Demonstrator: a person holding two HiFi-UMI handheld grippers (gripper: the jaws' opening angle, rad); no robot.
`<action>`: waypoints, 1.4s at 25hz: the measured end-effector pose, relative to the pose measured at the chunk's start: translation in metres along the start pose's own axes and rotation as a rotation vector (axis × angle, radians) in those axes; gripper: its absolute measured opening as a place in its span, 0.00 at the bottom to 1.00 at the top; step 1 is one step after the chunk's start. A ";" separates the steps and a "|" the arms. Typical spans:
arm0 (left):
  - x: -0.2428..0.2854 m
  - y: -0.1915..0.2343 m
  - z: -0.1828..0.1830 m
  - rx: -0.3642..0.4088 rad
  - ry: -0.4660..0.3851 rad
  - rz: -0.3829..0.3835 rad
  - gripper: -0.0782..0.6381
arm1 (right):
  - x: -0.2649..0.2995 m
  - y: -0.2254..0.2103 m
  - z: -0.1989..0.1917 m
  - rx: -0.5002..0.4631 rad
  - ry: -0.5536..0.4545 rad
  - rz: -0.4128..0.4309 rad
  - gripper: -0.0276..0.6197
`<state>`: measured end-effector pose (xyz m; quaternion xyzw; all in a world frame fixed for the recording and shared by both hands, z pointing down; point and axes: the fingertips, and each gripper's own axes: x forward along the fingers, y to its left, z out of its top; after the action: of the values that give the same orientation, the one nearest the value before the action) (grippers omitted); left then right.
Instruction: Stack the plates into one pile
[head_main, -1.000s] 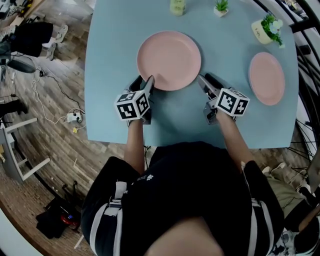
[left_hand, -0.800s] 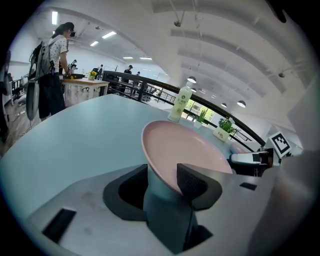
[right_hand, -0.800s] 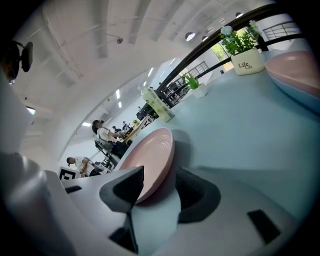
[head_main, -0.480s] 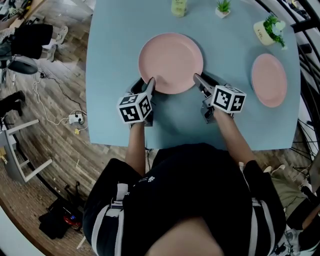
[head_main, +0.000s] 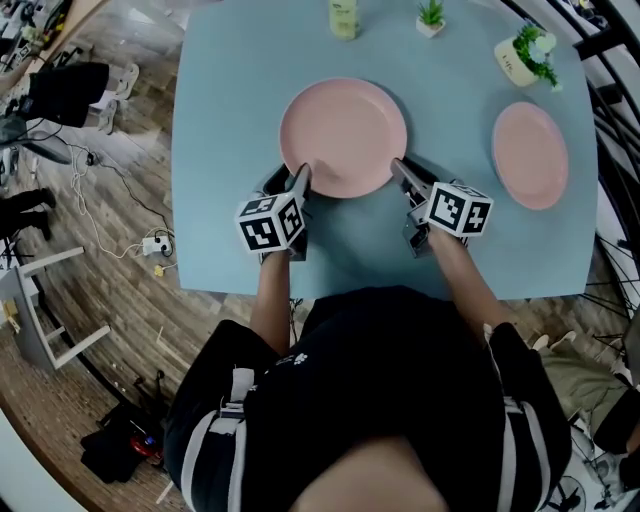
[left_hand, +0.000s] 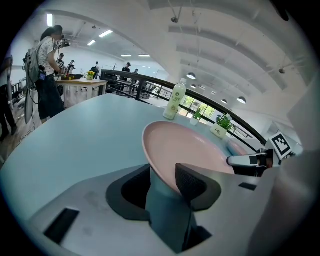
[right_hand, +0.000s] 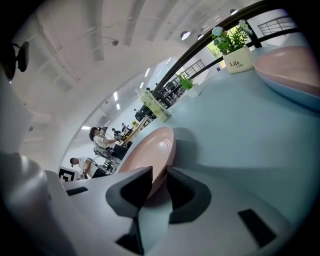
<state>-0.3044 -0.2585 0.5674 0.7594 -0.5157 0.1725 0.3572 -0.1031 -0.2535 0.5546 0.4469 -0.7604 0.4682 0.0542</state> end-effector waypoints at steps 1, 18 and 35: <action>0.000 -0.005 0.000 0.007 -0.002 -0.002 0.33 | -0.004 -0.002 0.001 0.001 -0.006 0.001 0.16; 0.013 -0.134 -0.009 0.037 -0.011 -0.075 0.33 | -0.119 -0.063 0.030 0.063 -0.129 -0.016 0.16; 0.046 -0.244 -0.009 0.102 0.014 -0.156 0.33 | -0.205 -0.132 0.061 0.133 -0.253 -0.037 0.16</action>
<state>-0.0630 -0.2307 0.5134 0.8133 -0.4430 0.1753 0.3340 0.1359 -0.1921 0.5053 0.5190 -0.7201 0.4563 -0.0629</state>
